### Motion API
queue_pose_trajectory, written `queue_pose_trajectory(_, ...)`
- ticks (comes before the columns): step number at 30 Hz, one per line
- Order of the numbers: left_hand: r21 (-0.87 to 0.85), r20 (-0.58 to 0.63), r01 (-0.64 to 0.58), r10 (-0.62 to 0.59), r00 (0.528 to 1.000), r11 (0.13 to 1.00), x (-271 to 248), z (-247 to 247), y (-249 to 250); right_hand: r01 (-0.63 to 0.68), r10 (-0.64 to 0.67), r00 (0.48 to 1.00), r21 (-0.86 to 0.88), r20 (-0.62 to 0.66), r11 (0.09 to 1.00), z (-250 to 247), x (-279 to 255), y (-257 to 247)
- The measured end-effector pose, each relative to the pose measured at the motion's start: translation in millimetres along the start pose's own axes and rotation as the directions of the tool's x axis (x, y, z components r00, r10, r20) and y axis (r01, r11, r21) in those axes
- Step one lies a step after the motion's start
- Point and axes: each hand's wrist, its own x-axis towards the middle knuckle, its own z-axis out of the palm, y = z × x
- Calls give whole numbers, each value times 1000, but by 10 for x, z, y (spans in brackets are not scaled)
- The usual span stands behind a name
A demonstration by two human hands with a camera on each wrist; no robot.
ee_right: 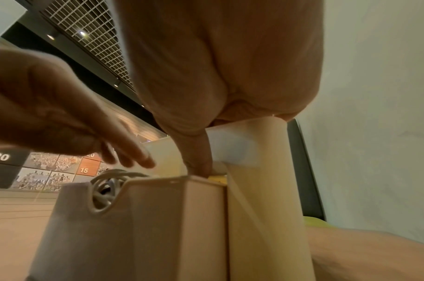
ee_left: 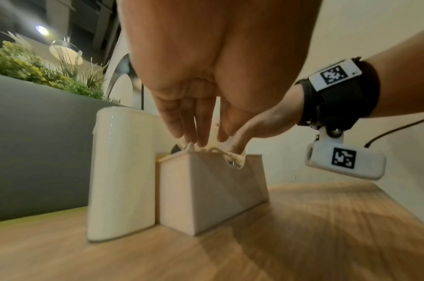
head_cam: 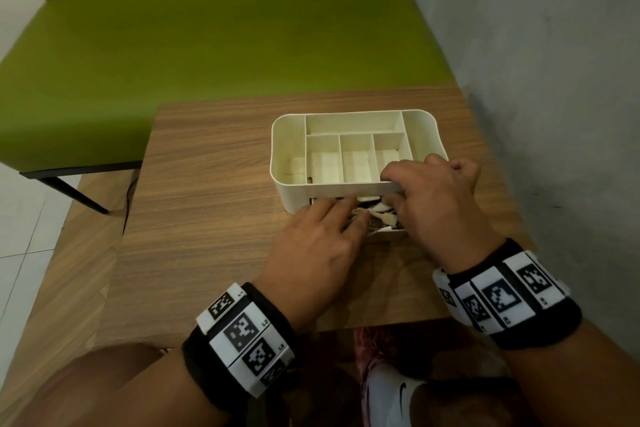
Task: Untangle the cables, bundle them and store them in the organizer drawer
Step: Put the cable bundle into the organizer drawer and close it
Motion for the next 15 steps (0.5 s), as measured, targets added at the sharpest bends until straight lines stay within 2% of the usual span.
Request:
queue_pose_trajectory(2, -31, -76, -34, 32, 997, 999, -6, -37, 27, -12, 13, 1000, -20, 9, 1000, 7, 10, -9)
queue_pose_trajectory(4, -28, -41, -33, 32, 999, 999, 4, -39, 89, -16, 17, 1000, -36, 4, 999, 7, 7, -15)
queue_pose_trajectory(6, 14, 110, 16, -17, 994, 1000, 6, 18, 171, -9, 9, 1000, -22, -10, 1000, 10, -7, -20)
queue_pose_trajectory(8, 68, 267, 54, -70, 961, 996, 5, 77, 224, 1, -1, 1000, -15, -19, 1000, 10, -19, -22)
queue_pose_trajectory(10, 116, 319, 63, -98, 943, 991, 31, 98, 229, 17, -17, 1000, -7, -20, 1000, 6, -25, -8)
queue_pose_trajectory(15, 225, 246, 79, -135, 960, 971, 108, 150, 103, 83, -90, 990, 71, 107, 994, -121, -43, -3)
